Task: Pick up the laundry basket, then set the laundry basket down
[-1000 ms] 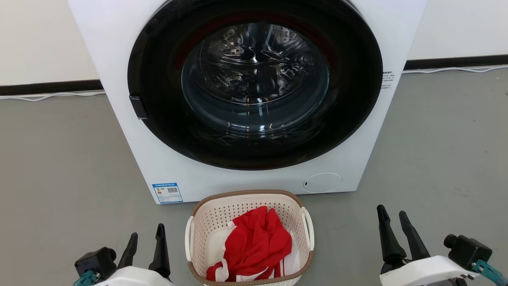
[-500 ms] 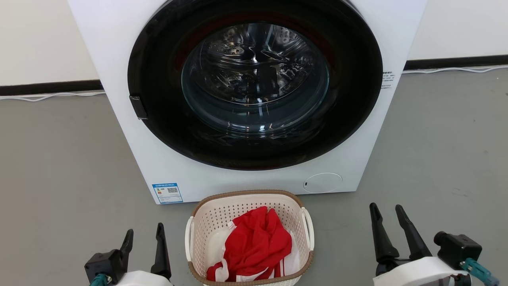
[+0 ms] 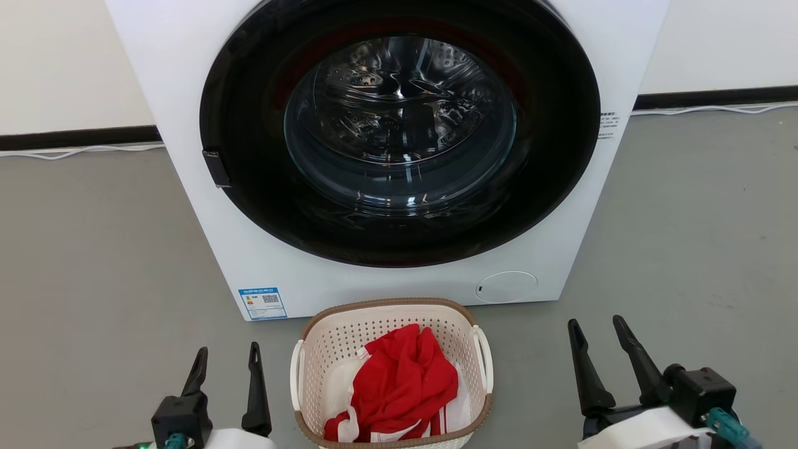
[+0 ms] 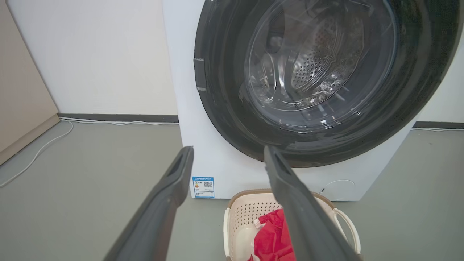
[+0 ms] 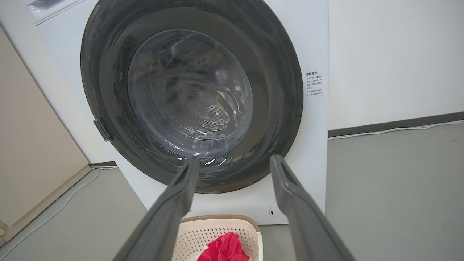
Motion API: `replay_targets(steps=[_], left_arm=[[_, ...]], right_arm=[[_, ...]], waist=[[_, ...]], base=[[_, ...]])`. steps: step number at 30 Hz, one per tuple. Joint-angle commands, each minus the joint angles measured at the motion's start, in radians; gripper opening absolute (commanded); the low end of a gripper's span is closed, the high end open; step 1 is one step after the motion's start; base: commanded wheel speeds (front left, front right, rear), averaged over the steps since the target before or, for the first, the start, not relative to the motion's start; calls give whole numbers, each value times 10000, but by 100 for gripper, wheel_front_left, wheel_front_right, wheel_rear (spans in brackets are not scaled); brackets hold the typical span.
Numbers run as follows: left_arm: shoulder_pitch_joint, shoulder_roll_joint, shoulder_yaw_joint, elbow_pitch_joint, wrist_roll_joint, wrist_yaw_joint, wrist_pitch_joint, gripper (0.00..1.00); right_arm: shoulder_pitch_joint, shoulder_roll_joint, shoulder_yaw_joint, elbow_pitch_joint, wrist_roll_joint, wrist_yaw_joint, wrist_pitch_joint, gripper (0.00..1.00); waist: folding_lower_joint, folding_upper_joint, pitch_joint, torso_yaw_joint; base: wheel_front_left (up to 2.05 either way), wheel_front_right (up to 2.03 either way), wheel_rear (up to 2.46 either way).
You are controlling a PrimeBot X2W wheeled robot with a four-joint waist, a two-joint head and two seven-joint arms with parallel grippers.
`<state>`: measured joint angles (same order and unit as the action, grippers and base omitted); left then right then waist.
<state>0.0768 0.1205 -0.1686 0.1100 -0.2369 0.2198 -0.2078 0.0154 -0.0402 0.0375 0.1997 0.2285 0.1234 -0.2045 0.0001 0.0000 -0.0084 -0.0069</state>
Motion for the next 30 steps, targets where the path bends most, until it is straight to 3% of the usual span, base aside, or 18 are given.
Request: replay_targets(steps=[1, 14, 30], left_arm=[[-147, 55, 207, -351, 418, 104, -182, 100], [-66, -21, 196, -471, 1889, 215, -540, 100], [-98, -216, 458, -396, 1909, -18, -540, 100]], right_arm=[[-313, -88, 286, -366, -460, 65, -215, 100], [-332, -100, 510, -491, -2020, 73, -573, 100], [-364, -100, 508, -455, -1996, 73, -573, 100]], waist=[[0, 0, 0, 2], [0, 0, -4, -27], [0, 0, 38, -18]], base=[[0, 0, 0], [0, 0, 0], [0, 0, 0]])
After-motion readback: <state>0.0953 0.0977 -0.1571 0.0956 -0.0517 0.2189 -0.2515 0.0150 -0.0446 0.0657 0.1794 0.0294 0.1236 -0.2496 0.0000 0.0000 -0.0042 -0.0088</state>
